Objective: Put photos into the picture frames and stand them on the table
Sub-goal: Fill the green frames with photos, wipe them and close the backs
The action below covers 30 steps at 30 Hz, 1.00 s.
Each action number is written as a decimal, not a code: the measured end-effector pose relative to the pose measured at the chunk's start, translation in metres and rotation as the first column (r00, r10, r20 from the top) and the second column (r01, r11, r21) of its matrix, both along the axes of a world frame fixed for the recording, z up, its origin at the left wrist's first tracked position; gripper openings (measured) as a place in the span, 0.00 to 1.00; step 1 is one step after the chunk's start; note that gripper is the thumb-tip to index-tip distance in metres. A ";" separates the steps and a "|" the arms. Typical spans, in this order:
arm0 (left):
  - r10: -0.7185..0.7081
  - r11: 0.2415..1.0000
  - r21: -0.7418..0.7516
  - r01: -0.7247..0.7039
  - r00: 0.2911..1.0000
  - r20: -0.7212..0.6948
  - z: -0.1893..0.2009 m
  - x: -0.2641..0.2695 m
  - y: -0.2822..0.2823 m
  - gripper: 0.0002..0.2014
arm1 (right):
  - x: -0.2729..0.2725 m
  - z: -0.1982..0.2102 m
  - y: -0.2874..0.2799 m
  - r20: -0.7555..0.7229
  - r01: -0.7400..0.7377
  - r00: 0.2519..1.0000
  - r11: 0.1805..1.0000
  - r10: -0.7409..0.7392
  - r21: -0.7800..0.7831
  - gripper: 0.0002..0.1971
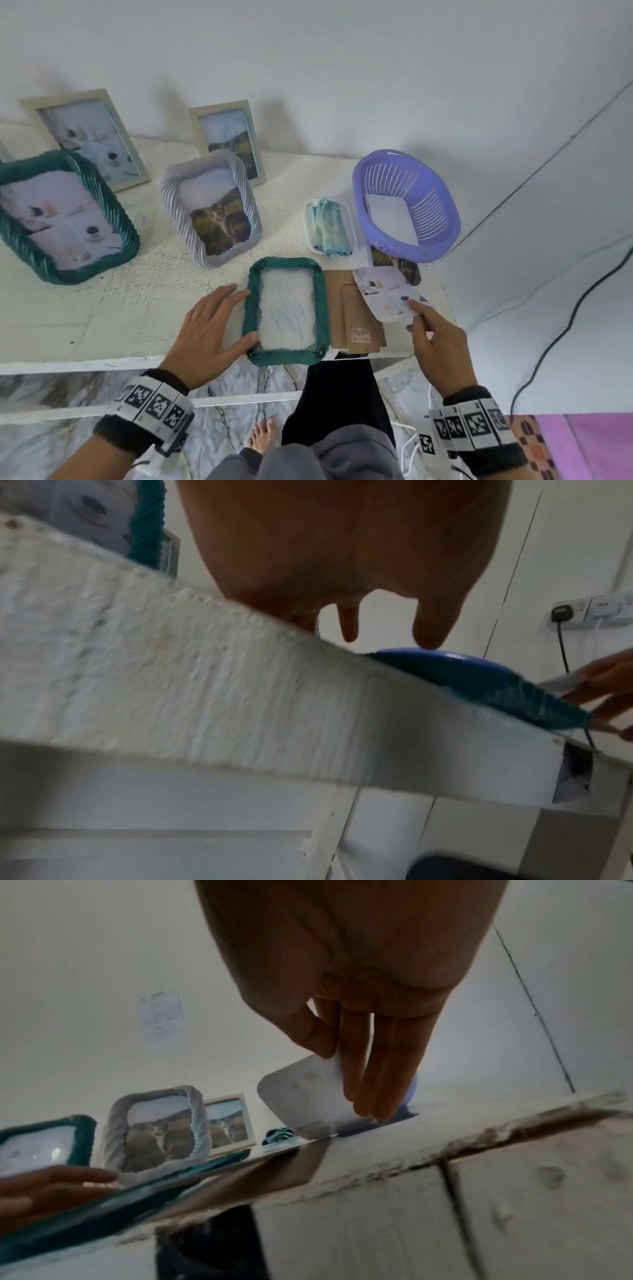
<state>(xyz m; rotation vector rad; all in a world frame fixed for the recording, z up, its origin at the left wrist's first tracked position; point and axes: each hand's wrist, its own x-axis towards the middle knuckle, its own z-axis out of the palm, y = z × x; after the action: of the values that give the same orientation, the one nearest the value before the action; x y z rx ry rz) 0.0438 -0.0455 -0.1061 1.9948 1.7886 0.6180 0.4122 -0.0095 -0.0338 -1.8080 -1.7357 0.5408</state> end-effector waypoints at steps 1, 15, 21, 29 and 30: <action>0.018 1.000 -0.003 -0.017 0.999 0.041 0.006 0.001 0.002 0.36 | 0.005 0.001 0.001 0.037 -0.012 0.999 1.000 0.012 0.000 0.16; -0.292 0.957 -0.017 0.291 0.954 -0.066 0.122 0.139 0.136 0.33 | 0.056 0.008 0.035 0.343 -0.308 0.885 0.948 0.315 -0.077 0.12; -0.280 0.958 -0.153 0.243 0.906 -0.317 0.110 0.189 0.179 0.29 | 0.073 0.005 0.051 0.382 -0.438 0.817 0.896 0.431 -0.075 0.09; -0.154 0.983 0.073 0.168 0.973 -0.170 0.108 0.191 0.198 0.25 | 0.086 0.008 0.082 0.283 -0.519 0.759 0.807 0.587 -0.282 0.16; -0.146 0.985 0.072 0.157 0.980 -0.139 0.111 0.190 0.201 0.26 | 0.085 0.011 0.089 0.269 -0.523 0.757 0.799 0.595 -0.296 0.15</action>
<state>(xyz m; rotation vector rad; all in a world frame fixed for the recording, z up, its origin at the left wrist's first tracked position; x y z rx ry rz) 0.2335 0.1551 0.0050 2.2514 1.6885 0.5302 0.4972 0.0792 -0.0232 -1.5498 -2.5964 0.6820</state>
